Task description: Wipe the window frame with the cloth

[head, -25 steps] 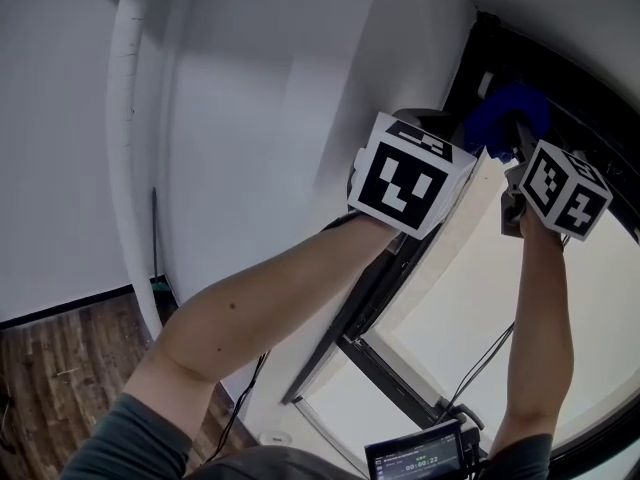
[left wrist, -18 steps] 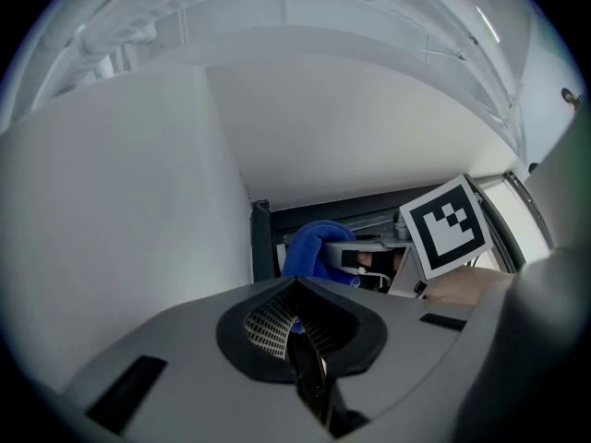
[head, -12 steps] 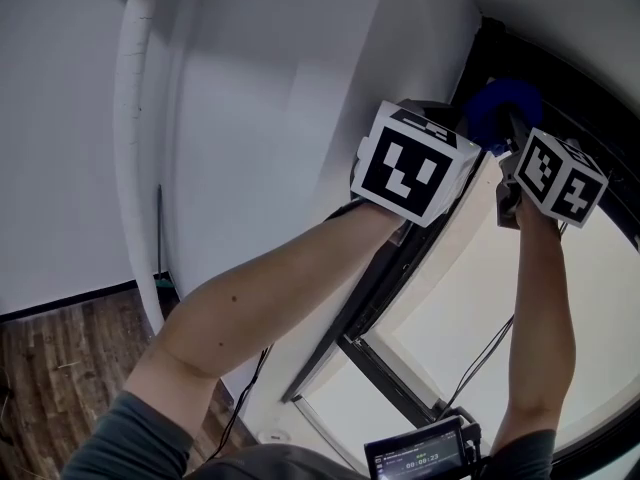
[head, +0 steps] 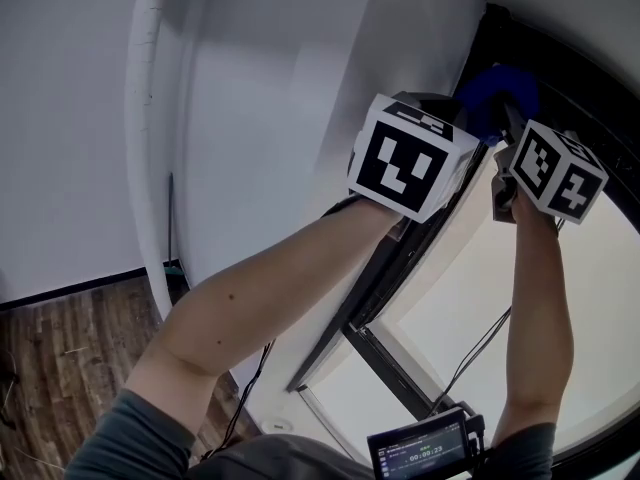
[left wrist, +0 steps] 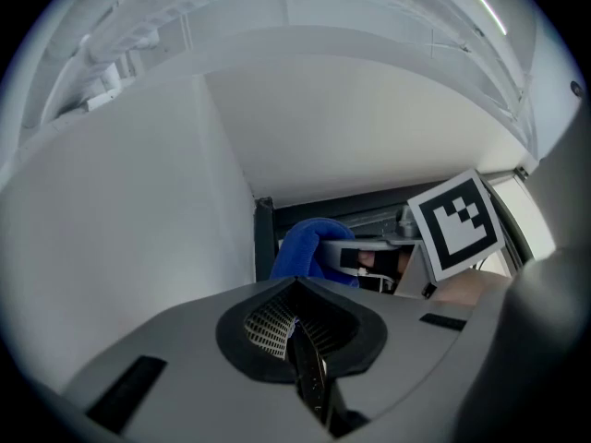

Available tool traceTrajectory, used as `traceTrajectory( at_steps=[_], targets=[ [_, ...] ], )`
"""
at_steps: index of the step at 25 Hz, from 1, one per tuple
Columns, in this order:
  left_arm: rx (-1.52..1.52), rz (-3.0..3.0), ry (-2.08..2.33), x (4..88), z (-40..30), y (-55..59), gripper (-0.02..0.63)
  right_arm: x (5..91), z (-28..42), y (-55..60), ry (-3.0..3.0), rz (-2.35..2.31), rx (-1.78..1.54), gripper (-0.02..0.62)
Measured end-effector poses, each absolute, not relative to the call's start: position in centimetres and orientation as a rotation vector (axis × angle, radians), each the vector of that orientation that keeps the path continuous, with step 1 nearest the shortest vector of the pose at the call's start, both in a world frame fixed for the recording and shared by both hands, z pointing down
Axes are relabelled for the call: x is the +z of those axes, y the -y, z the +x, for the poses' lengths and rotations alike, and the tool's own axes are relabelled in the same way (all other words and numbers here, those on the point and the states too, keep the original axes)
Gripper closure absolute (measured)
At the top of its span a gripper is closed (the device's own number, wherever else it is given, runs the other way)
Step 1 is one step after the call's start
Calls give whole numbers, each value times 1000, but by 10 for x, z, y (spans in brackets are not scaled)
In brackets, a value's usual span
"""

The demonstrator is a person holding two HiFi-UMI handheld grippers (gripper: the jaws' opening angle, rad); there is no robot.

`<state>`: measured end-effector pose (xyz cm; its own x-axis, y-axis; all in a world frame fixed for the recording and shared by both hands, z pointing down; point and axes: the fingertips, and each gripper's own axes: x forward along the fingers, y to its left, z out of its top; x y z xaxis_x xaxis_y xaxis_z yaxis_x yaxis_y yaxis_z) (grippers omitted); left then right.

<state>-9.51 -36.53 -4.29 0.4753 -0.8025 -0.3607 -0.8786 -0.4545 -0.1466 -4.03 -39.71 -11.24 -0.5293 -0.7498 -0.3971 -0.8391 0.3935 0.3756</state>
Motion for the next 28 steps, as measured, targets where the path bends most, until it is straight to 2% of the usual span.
traceTrajectory(
  at_steps=[28],
  targets=[
    [210, -2478, -1390, 78, -74, 380, 597, 43, -27, 444, -2622, -1477, 563, 474]
  ],
)
